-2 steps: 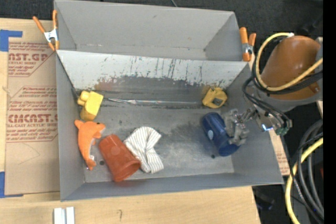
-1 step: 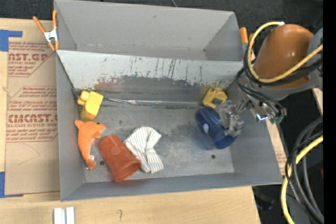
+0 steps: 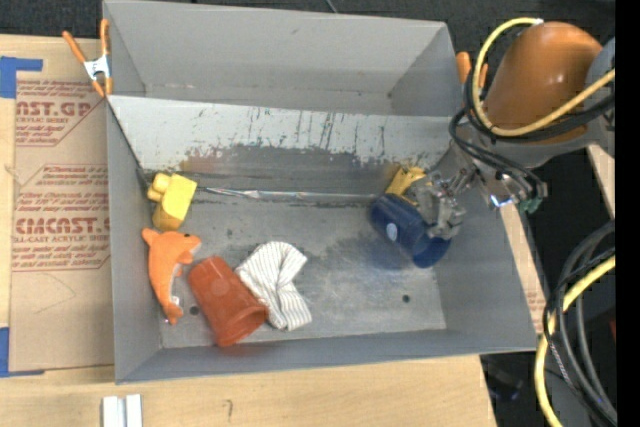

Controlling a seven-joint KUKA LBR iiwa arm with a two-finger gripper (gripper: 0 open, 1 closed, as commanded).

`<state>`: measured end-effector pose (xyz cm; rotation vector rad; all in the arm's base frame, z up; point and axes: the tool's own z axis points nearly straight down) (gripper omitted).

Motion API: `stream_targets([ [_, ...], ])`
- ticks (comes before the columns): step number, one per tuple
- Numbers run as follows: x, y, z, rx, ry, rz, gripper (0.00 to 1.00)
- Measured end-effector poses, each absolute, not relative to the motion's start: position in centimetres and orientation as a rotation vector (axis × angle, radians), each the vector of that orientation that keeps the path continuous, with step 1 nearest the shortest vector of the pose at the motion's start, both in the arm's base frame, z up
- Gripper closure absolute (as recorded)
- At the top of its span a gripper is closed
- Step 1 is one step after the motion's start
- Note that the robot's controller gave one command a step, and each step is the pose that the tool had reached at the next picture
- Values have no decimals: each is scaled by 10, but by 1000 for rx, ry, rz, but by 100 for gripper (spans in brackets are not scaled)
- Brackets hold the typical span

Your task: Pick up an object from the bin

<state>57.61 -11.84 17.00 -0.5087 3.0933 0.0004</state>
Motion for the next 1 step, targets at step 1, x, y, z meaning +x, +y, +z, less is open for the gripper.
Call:
stream_targets([
  [1, 583, -121, 175, -443, 3108, 0, 100],
])
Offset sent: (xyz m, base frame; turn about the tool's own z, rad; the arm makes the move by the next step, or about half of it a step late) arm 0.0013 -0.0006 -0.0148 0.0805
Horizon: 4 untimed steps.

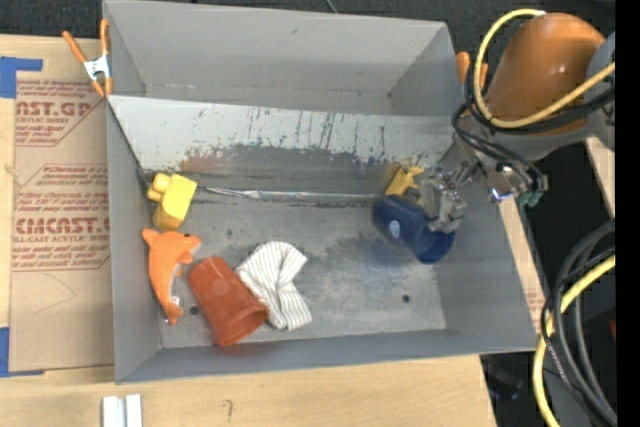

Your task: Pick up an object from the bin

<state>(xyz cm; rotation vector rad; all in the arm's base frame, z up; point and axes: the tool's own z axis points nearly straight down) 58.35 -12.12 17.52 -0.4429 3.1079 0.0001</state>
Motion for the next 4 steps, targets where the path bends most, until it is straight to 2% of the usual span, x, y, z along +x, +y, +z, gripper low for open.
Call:
stream_targets([
  [1, 582, -119, 163, -400, 3113, 1, 100],
  [2, 574, -121, 195, -398, 3125, 6, 100],
  [3, 585, -116, 289, -450, 3106, 0, 100],
  [4, 585, -115, 289, -451, 3106, 1, 100],
])
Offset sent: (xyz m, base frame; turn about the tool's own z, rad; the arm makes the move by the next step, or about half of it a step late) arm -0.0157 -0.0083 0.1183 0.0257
